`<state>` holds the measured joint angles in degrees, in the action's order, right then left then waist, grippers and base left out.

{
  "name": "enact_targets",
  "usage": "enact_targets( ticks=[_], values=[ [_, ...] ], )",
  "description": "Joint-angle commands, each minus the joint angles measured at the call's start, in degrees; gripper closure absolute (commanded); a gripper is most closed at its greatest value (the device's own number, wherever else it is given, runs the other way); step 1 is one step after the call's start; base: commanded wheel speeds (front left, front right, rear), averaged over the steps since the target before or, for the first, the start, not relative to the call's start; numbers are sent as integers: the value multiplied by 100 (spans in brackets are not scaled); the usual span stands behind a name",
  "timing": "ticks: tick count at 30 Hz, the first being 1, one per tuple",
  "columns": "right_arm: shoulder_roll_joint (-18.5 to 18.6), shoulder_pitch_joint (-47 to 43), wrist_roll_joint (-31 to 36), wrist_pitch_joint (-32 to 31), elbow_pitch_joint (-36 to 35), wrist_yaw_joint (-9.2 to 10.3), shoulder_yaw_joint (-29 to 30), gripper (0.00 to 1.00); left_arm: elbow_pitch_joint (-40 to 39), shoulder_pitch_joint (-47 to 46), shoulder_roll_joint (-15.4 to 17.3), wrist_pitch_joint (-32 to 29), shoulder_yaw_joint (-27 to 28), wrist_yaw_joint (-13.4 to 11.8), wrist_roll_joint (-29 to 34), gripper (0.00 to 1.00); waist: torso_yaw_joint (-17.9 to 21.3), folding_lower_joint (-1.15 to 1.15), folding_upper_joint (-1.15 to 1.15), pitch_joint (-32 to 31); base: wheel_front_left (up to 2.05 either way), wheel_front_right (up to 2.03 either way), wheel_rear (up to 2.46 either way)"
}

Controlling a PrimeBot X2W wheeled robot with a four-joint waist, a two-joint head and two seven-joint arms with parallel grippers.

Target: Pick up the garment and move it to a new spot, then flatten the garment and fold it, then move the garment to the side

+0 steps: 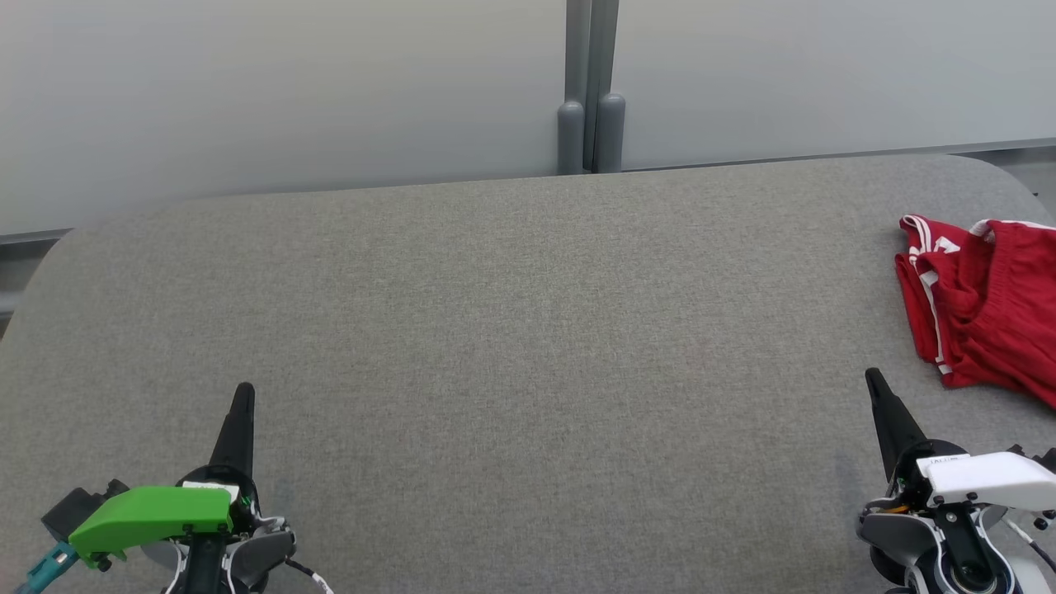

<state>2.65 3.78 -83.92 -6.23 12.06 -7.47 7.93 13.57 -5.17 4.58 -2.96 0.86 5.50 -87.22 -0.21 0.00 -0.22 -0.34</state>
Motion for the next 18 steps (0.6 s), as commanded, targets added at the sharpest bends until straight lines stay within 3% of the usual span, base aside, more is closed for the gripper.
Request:
enact_targets(
  ticks=[1, 18],
  values=[
    [34, 78, -144, -39, 1, -4, 26, 100, 10, -104, -18, -40, 63, 57, -140, 100, 2, 0, 19, 4, 0, 0, 0],
    [36, 112, -827, -159, 45, -4, 105, 100, 70, -173, -132, -205, 285, 227, -571, 100, 20, 0, 22, 38, 0, 0, 0]
  ],
)
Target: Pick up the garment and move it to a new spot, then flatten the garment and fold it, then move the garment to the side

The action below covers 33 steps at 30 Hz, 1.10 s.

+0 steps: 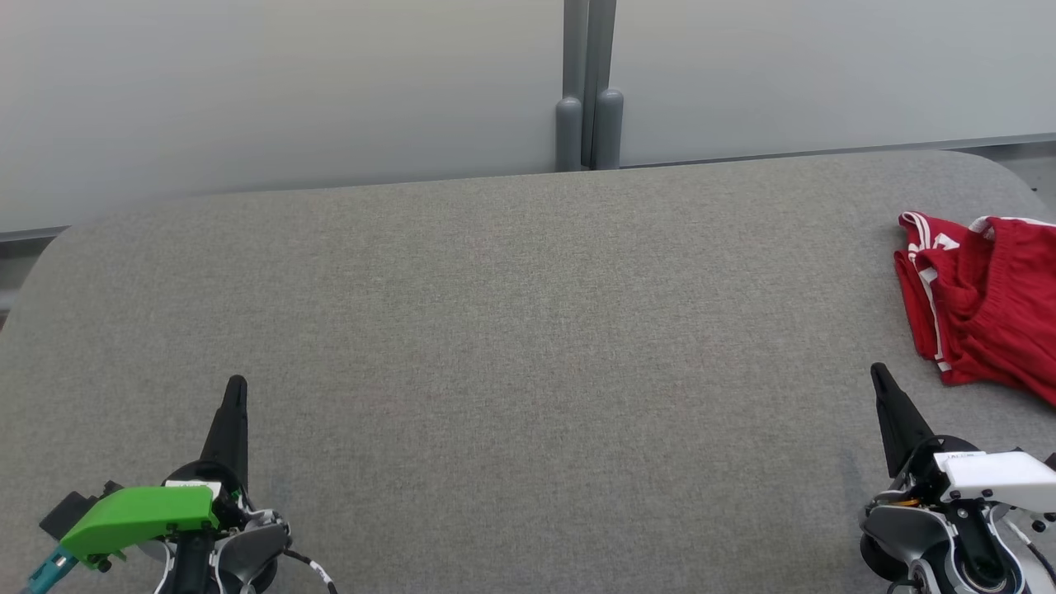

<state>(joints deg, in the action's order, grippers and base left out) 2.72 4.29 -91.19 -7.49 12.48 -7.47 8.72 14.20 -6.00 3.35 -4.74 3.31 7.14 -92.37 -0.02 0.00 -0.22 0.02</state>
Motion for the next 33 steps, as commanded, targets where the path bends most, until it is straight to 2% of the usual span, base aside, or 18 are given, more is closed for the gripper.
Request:
enact_targets(
  ticks=[1, 33],
  values=[
    [29, 62, -138, -41, 6, -3, 30, 100, 11, -95, -15, -34, 53, 66, -86, 100, 2, 0, 22, 4, 0, 0, 0],
    [29, 58, -134, -30, 5, -4, 29, 100, 8, -87, -27, -50, 70, 55, -59, 100, 3, 0, 22, 5, 0, 0, 0]
  ],
)
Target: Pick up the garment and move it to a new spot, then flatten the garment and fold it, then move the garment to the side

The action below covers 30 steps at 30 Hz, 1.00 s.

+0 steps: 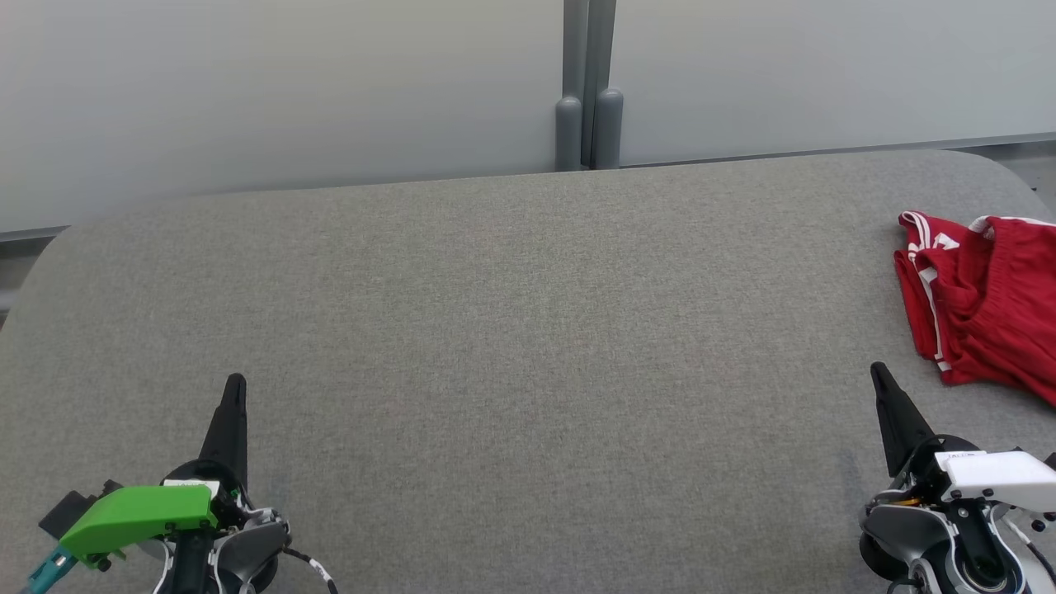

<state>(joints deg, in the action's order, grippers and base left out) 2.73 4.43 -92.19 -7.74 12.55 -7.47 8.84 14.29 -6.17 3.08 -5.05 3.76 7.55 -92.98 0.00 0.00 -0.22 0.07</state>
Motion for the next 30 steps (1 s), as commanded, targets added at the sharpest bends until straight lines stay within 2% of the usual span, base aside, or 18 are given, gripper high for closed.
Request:
enact_targets(
  ticks=[1, 30],
  values=[
    [28, 44, -34, -5, -2, -4, 17, 100, -1, -70, -1, -20, 26, 14, 3, 100, 0, 0, 22, 0, 0, 0, 0],
    [28, 44, -34, -5, -3, -4, 16, 100, -2, -70, -9, -22, 38, 14, 19, 100, 0, 0, 22, 0, 0, 0, 0]
  ],
)
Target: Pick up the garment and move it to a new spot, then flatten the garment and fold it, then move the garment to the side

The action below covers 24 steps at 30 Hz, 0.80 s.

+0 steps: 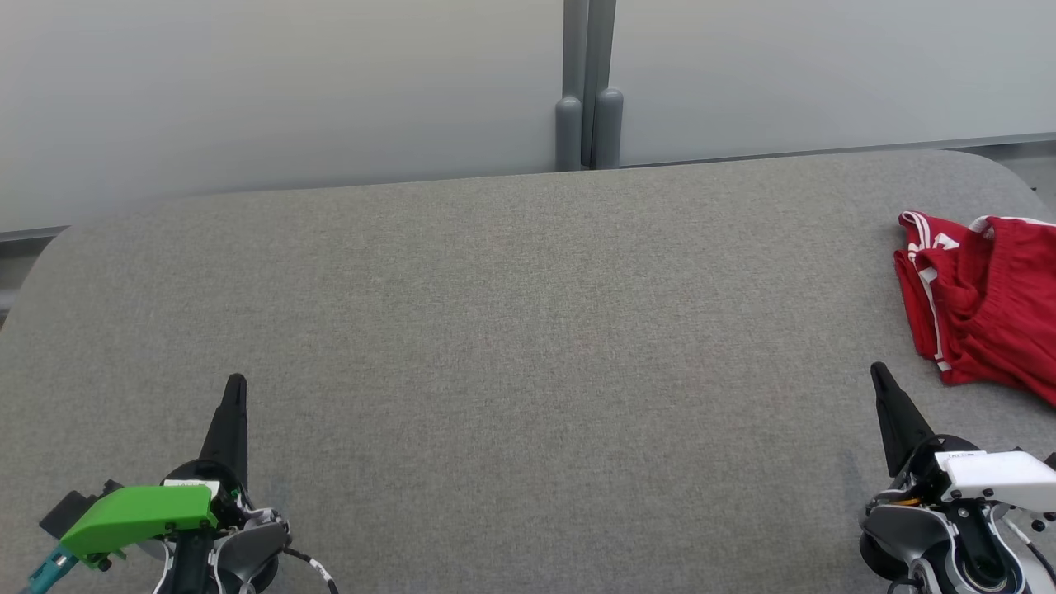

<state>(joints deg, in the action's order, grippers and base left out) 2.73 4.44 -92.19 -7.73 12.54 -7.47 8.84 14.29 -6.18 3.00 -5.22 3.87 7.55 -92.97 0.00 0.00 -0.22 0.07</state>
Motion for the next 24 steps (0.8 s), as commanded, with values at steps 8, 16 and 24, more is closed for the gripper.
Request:
enact_targets(
  ticks=[8, 16, 24],
  values=[
    [28, 44, -34, -5, -2, -4, 16, 100, -2, -70, -4, -8, 30, 14, 22, 100, 0, 0, 22, 0, 0, 0, 0],
    [28, 43, -35, -6, -2, -4, 16, 100, -2, -70, -6, -12, 32, 14, 26, 100, 0, 0, 22, 0, 0, 0, 0],
    [28, 43, -35, -6, -1, -4, 15, 100, -2, -70, -8, -14, 35, 14, 29, 100, 0, 0, 22, 0, 0, 0, 0]
  ],
)
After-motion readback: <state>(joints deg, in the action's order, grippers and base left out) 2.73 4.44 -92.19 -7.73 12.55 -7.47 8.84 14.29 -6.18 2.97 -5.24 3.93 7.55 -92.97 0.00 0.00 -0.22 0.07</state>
